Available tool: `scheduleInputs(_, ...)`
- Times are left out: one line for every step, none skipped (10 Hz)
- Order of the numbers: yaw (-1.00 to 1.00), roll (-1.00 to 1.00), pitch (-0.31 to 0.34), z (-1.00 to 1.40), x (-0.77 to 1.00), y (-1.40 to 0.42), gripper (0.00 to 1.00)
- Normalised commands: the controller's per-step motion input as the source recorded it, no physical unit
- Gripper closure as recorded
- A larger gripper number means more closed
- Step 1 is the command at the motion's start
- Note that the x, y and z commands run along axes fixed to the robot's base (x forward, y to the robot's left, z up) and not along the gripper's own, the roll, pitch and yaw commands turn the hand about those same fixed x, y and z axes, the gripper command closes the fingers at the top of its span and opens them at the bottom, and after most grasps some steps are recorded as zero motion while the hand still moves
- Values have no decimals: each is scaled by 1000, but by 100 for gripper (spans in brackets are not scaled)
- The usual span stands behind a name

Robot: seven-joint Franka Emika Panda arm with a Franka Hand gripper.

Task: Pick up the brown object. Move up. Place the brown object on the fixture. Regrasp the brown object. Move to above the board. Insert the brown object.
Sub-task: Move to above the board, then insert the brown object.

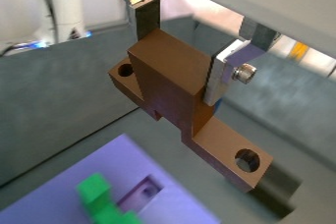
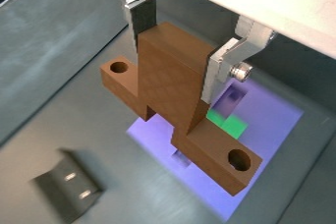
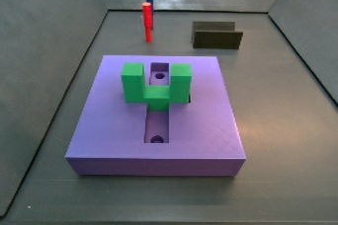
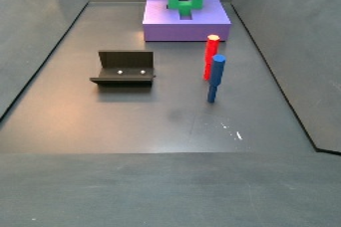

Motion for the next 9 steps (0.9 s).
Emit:
scheduleInputs(28,-887,4,27,-132,-92,100)
scheduleInputs(19,-648,-23,2,-117,-43,100)
scheduleInputs(7,-407,-42,9,-84,-5,100)
scheduleInputs(4,-306,-44,1,-70,-4,100)
scheduleInputs(0,-23,0,0,0,0,100)
scheduleInputs(-14,0,0,0,0,0,100)
scheduleInputs(-257,-19,-7,-11,31,0,100)
scheduleInputs(-543,-110,-39,-80,31,-3,100)
scheduleInputs(-694,-187,-56,-114,89,-9,100)
